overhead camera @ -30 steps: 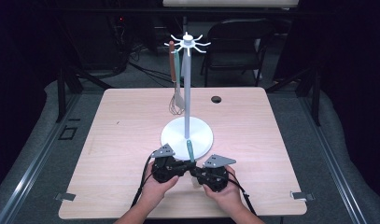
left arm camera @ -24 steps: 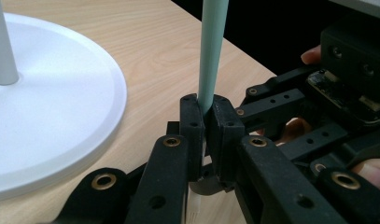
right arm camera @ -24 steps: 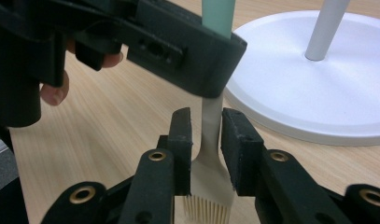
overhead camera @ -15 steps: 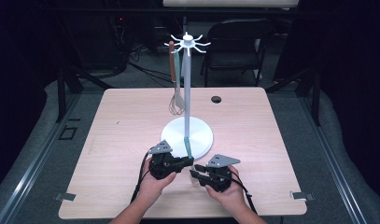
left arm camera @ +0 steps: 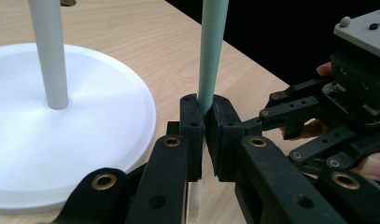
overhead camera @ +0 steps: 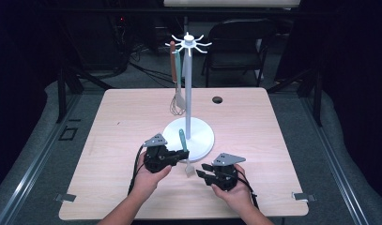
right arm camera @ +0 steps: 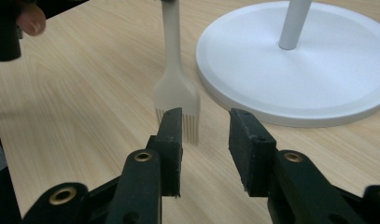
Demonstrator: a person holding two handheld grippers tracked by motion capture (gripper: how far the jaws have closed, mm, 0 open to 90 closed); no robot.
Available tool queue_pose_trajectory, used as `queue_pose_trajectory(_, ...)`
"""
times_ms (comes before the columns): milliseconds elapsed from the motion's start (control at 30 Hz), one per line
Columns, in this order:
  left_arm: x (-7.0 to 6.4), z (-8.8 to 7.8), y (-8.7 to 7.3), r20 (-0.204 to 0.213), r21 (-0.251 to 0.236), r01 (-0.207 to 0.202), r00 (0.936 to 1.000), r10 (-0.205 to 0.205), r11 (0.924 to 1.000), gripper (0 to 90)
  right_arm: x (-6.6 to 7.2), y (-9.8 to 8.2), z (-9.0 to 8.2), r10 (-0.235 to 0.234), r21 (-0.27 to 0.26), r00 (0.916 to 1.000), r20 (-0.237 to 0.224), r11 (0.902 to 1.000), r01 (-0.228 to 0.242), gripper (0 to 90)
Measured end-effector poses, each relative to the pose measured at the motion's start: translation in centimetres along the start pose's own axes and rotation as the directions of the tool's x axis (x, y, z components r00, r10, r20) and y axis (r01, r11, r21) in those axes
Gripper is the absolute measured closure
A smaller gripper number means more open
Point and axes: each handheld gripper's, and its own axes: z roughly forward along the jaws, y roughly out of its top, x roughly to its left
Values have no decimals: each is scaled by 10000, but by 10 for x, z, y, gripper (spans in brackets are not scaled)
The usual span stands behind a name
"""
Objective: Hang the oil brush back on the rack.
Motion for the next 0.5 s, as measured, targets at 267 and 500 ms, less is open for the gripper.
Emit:
queue_pose_trajectory(267, 2, -5, 6, -129, 158, -144, 9998, 146, 9998, 850, -5, -1, -3, -59, 81, 9998, 185, 10000, 57, 612)
queue_pose_trajectory(500, 3, -8, 12, -225, 354, -298, 9993, 306, 9989, 850, -7, -2, -1, -172, 272, 9992, 355, 9995, 163, 563)
